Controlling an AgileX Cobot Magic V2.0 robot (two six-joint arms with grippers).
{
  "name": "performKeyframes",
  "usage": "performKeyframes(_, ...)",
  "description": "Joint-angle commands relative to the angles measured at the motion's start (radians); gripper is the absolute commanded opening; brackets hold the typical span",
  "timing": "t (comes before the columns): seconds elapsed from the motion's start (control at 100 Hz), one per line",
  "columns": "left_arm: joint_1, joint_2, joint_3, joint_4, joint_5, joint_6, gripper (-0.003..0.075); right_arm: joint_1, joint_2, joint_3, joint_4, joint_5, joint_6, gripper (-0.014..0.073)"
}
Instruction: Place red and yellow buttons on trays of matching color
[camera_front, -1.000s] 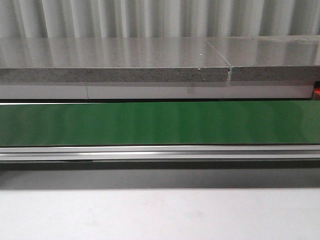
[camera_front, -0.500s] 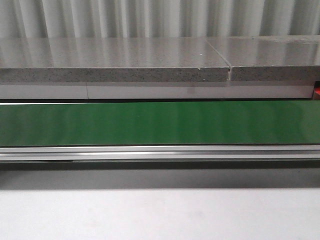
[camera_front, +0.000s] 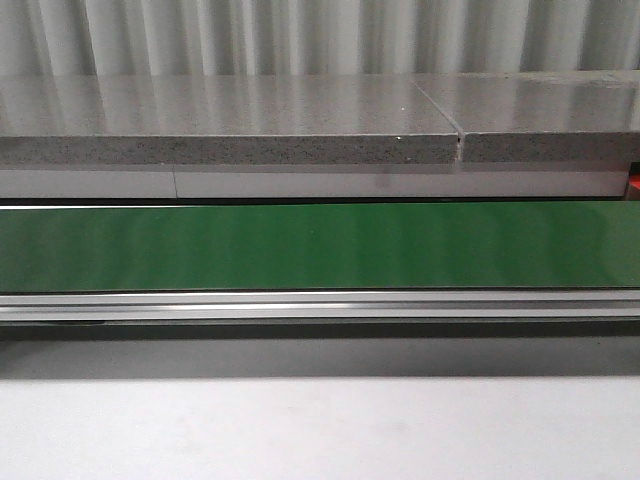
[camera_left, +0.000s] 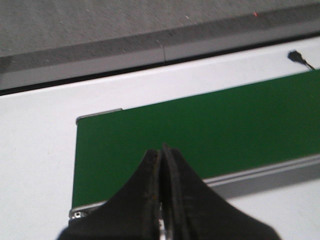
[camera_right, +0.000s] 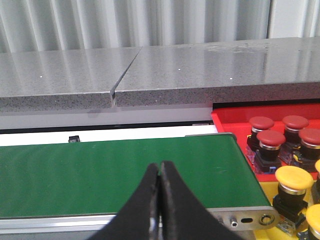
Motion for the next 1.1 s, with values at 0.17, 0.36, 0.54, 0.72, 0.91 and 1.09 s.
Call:
performKeyframes(0.17, -0.006, -0.141, 0.188, 0.129, -0.420, -0.129, -0.0020, -0.005, -0.021, -0.019, -0.005, -0.080, 0.001, -0.0101)
performKeyframes(0.36, -0.006, -0.226, 0.301, 0.163, -0.451, -0.170, -0.0020, -0.005, -0.021, -0.019, -0.005, -0.080, 0.001, -0.0101)
performKeyframes(0.54, -0.006, -0.285, 0.400, 0.146, -0.532, -0.170, -0.0020, -0.005, -0.021, -0.019, -0.005, -0.080, 0.001, -0.0101)
performKeyframes(0.72, -0.002, -0.344, 0.492, 0.129, -0.604, -0.170, -0.0020, -0.005, -0.021, -0.019, -0.005, -0.080, 0.001, -0.0101)
performKeyframes(0.91, -0.002, -0.438, 0.584, 0.121, -0.646, -0.170, -0.0020, -0.005, -0.021, -0.019, -0.005, -0.080, 0.001, -0.0101)
performKeyframes(1.09, -0.002, -0.493, 0.628, 0.095, -0.611, -0.170, -0.0020, -0.005, -0.020, -0.019, -0.005, -0.080, 0.001, -0.0101)
